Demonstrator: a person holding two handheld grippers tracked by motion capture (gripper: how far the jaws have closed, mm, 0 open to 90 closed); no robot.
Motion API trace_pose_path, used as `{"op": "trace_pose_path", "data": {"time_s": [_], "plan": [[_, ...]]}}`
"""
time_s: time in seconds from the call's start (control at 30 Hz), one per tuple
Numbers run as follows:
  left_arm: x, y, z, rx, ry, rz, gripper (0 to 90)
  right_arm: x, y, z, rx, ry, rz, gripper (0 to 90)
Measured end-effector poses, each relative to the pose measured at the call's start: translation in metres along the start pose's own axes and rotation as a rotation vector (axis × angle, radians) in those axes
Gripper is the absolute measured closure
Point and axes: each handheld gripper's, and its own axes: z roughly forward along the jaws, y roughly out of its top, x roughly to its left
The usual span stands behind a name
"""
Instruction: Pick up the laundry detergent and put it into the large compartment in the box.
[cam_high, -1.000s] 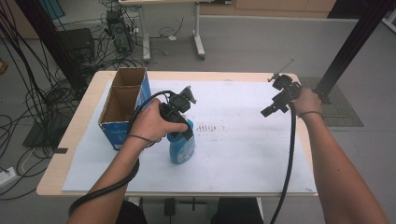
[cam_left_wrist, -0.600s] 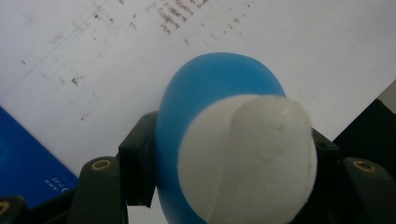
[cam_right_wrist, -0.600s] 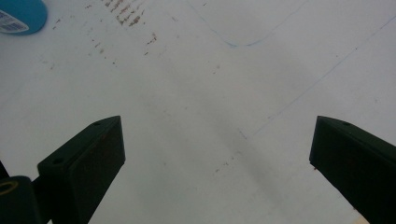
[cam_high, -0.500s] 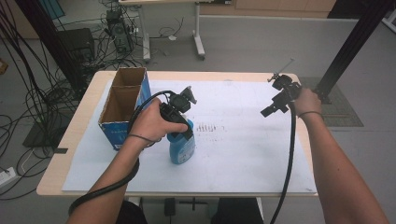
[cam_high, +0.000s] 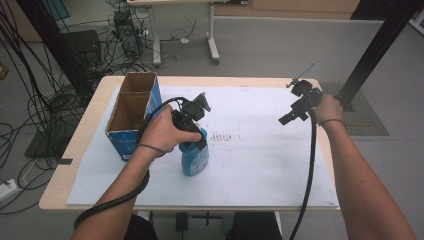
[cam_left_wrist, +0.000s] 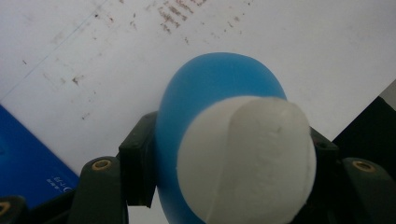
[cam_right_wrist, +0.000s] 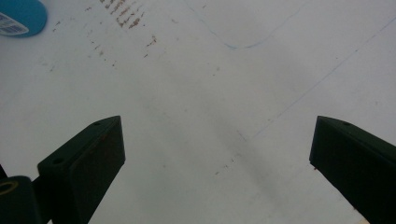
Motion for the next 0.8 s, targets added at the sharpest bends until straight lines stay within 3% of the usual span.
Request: {"op": "trace_pose_path", "data": {"time_s": [0.27, 0.4, 0.6, 0.8], "plan": [[-0.003, 0.001, -0.001, 0.001, 0.013, -0.002, 37.8, -0.001, 0.0, 0.0, -0.005, -0.001, 0.003, 3.2], [-0.007, 0.003, -0.008, -0.008, 0.036, 0.015, 37.8, -0.002, -0.001, -0.001, -0.006, -0.005, 0.002, 3.1], [-0.012, 0.009, -0.031, -0.028, 0.01, 0.024, 37.9, -0.001, 0.0, 0.0, -0.004, -0.005, 0.003, 3.1], [-0.019, 0.018, -0.058, -0.046, 0.032, 0.044, 37.8, 0.002, 0.002, 0.0, -0.008, -0.002, -0.004, 3.2]]}}
